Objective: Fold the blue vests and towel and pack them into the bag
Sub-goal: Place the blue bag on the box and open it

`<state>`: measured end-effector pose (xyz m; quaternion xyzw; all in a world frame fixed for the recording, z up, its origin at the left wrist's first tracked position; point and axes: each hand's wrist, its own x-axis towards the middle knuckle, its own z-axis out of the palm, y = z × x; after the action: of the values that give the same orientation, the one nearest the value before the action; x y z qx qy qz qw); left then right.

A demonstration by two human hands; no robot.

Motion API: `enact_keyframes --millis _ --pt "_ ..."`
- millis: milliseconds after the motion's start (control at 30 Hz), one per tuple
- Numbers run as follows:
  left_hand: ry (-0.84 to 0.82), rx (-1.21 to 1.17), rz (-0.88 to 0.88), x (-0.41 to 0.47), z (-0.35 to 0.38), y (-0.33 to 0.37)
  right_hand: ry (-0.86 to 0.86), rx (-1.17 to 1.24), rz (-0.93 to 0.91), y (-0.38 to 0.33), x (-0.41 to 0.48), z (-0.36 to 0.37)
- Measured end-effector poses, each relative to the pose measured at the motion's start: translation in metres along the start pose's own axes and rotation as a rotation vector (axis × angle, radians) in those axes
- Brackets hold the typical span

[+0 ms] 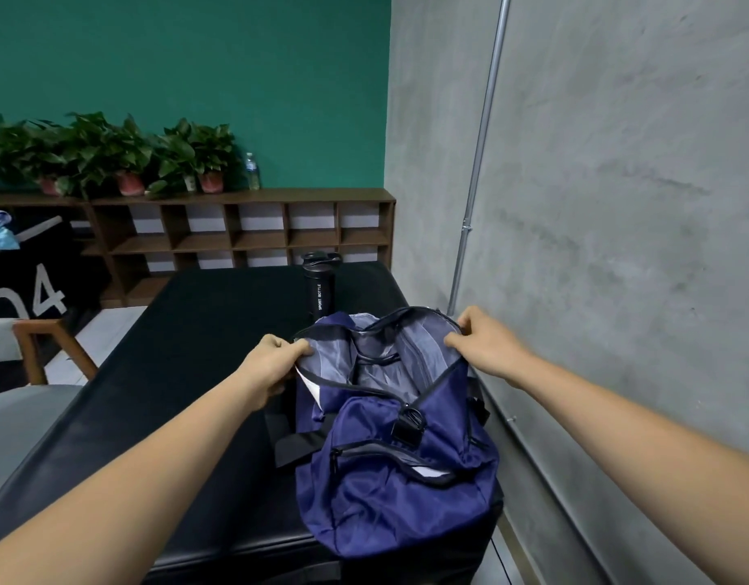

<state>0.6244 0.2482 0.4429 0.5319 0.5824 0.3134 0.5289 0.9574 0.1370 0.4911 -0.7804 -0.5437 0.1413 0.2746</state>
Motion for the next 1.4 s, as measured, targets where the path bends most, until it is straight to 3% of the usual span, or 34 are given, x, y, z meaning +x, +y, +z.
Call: enact_keyframes --millis 100,200,367,433,633,833,933,1033,1133,1200,1300,1400 --pt "-0.007 0.066 -0.179 0.003 -0.001 -0.008 -0.124 0.137 0.153 0.001 0.0 0.002" --pt "-0.17 0.13 -0.402 0.006 -0.001 -0.025 -0.327 0.251 0.421 0.013 0.002 0.01" --pt "-0.174 0.116 -0.345 -0.004 0.016 -0.031 -0.48 0.38 0.594 0.041 -0.002 0.037" --pt "-0.136 0.045 -0.289 -0.006 0.026 -0.03 -0.466 0.43 0.587 0.05 0.001 0.049" --pt "-0.113 -0.306 -0.2 0.001 0.037 -0.023 -0.213 0.644 0.553 0.039 0.008 0.051" --pt "-0.226 -0.625 -0.203 0.01 0.042 -0.041 -0.194 0.653 0.567 0.045 0.013 0.074" --pt "-0.19 -0.434 -0.168 0.012 0.034 -0.042 -0.199 0.517 0.443 0.046 0.011 0.075" --pt "-0.113 -0.176 -0.101 0.015 0.022 -0.037 -0.047 0.195 0.178 0.042 0.012 0.066" --pt "0.14 0.059 0.184 0.011 0.015 -0.027 -0.024 0.054 -0.126 0.021 -0.004 0.049" --pt "0.209 0.328 0.416 0.0 0.015 -0.018 -0.152 -0.045 -0.299 0.007 -0.02 0.039" --pt "0.047 0.606 0.724 -0.025 0.021 -0.005 -0.452 -0.163 -0.352 -0.01 -0.048 0.033" --pt "-0.324 0.829 0.825 -0.052 0.034 0.003 -0.507 -0.422 -0.454 -0.015 -0.065 0.036"
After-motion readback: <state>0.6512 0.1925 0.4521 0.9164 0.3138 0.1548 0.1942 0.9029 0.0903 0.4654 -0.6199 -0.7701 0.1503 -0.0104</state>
